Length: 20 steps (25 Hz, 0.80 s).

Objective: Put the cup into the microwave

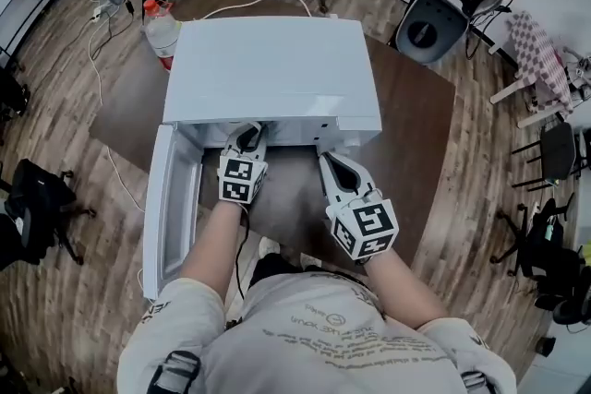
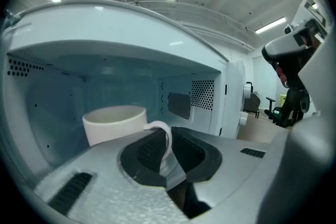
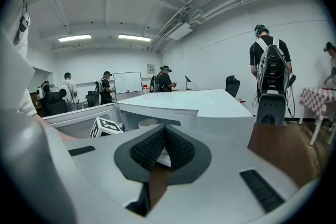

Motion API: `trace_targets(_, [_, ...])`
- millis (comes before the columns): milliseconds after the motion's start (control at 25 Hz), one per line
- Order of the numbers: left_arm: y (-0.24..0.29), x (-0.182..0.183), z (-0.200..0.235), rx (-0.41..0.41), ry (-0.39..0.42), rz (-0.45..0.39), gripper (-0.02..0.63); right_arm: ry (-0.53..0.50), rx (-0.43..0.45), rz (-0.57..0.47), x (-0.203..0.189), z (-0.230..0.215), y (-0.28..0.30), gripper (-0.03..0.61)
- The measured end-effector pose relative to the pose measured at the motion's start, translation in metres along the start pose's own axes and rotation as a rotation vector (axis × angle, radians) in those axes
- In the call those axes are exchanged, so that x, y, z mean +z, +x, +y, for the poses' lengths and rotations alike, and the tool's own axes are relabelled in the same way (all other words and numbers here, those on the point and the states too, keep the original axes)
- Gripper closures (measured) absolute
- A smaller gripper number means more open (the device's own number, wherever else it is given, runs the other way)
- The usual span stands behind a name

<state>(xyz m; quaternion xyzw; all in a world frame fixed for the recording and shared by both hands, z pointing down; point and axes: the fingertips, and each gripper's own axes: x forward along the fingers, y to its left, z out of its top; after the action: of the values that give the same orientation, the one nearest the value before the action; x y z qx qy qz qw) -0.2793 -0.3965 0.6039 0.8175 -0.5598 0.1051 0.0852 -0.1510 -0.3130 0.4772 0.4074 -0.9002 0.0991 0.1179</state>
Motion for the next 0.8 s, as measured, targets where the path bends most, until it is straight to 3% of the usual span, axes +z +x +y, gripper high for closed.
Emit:
trace_targets(360, [0.024, -0.004, -0.002, -0.044, 0.034, -0.005, 0.572, -0.016, -0.018, 0.031, -0.009, 0.0, 0.002, 0.565])
trace_targets(800, [0.032, -0.016, -0.003, -0.035, -0.017, 0.011, 0.572, -0.014, -0.049, 0.059, -0.021, -0.012, -0.008, 0.565])
